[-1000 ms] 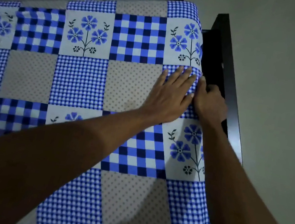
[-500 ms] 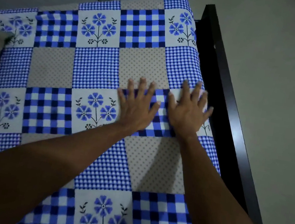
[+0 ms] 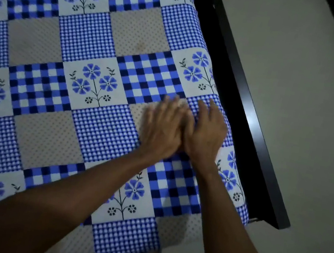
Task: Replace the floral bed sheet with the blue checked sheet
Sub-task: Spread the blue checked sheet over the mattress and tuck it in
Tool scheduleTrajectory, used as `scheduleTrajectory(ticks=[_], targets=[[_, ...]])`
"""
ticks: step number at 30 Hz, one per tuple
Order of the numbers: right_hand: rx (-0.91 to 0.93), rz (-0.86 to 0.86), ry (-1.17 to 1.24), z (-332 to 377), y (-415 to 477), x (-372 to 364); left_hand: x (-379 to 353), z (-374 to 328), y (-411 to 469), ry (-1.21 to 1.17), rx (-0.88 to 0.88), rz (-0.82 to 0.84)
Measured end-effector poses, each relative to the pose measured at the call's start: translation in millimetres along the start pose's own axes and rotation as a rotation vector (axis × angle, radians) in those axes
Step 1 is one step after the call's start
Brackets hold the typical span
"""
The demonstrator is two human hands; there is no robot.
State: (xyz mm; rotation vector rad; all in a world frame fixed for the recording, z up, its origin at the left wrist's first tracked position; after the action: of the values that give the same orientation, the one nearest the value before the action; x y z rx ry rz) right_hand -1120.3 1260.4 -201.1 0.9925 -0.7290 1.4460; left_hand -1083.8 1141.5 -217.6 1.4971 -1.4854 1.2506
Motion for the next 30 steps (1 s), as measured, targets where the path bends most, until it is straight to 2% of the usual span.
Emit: scheduleTrajectory(ticks=[3,6,12,16,18,20,22,25,28,30], targets=[[0.118,0.189,-0.017,32.1,-22.0,-27.9,8.0,48.7,-14.5,0.054,0.095,-0.015],[0.136,0.283,-0.153,11.6,-58.8,-42.7,-9.4,64.3,-49.7,0.197,0.03,0.054],[-0.2,0.124,-0.177,-69.8,-151.9,10.8,-47.7,2.9,-140.3,0.273,-0.175,0.068],[-0.456,0.132,-0.096,-121.8,-230.4,34.3,-73.4,-42.1,-206.3,0.233,-0.323,0.116],[-0.537,0.156,-0.067,-131.7,-259.2,40.4,-83.9,-56.5,-236.7,0.205,-0.393,0.165],[-0.556,0.122,-0.052,-127.1,-265.5,49.4,-81.4,-58.9,-250.4,0.121,-0.386,0.189],[-0.418,0.07,-0.071,-96.2,-250.3,55.6,-62.9,-48.1,-250.7,0.008,-0.339,0.169],[-0.094,0.069,0.0,-15.6,-214.7,36.9,-20.8,-0.9,-235.6,-0.106,-0.2,0.053],[0.128,0.131,0.045,68.5,-188.9,0.5,15.2,78.0,-217.3,-0.089,0.005,-0.043],[0.226,0.235,0.04,115.8,-182.3,-28.4,31.3,134.2,-211.3,-0.021,0.128,-0.062]])
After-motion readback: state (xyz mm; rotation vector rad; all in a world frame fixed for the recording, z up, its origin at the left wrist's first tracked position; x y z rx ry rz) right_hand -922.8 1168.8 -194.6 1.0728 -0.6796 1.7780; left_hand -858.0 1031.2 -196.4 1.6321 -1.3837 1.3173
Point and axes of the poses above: each hand's wrist, its own y-axis towards the middle knuckle, its own x-axis out of the back of the hand, z = x × y, the point moved 9 cm from there along y, towards the middle knuckle, and after that the axes turned 4 degrees about x, right-handed, at the moved point
